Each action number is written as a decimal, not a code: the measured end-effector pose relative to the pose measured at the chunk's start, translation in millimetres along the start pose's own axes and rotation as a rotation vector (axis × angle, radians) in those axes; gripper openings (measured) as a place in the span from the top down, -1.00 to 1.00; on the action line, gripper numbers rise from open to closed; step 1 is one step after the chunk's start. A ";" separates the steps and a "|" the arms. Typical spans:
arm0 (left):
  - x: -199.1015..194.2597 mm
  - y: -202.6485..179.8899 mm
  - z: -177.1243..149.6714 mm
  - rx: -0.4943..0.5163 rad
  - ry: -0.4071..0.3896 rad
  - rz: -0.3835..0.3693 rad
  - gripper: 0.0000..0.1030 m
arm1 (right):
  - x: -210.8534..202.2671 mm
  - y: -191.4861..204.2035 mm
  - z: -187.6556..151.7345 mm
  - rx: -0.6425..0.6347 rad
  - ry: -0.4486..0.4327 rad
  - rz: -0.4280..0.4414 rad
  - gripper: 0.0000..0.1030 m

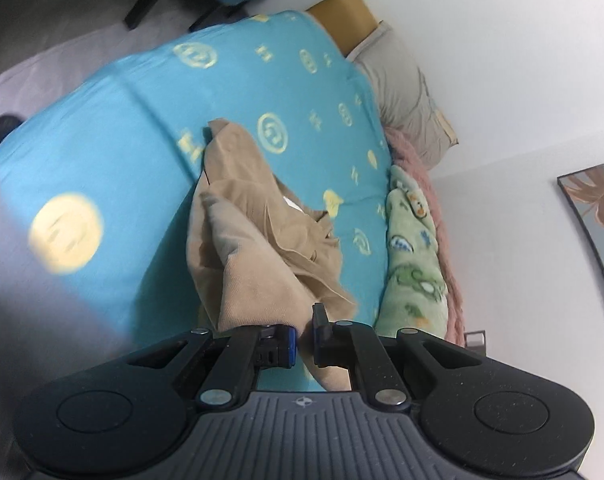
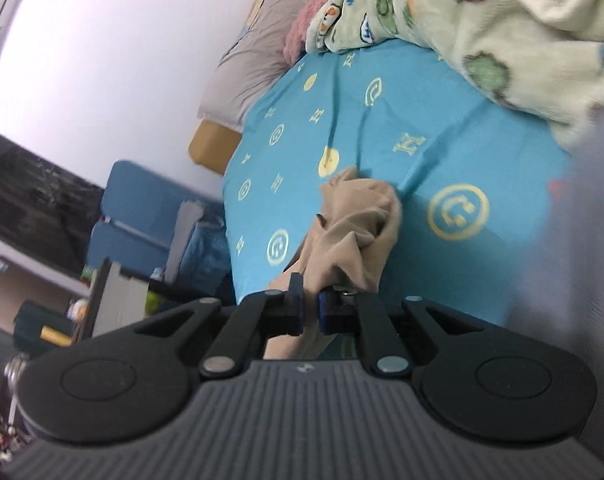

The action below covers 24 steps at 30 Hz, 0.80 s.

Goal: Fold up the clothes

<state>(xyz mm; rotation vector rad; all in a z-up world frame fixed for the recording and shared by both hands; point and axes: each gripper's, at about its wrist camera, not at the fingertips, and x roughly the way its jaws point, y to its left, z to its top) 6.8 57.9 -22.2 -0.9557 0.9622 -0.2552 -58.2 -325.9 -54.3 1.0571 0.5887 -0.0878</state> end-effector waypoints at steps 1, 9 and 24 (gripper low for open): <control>-2.0 1.0 -2.0 -0.011 0.006 0.005 0.85 | -3.4 -1.1 -1.5 0.001 0.015 -0.009 0.80; 22.0 -11.4 21.9 -0.062 0.022 0.054 0.84 | 43.6 17.7 30.0 -0.004 0.036 -0.067 0.80; 177.7 -17.1 134.2 0.020 0.010 0.115 0.82 | 223.9 24.5 98.4 0.002 0.136 -0.179 0.78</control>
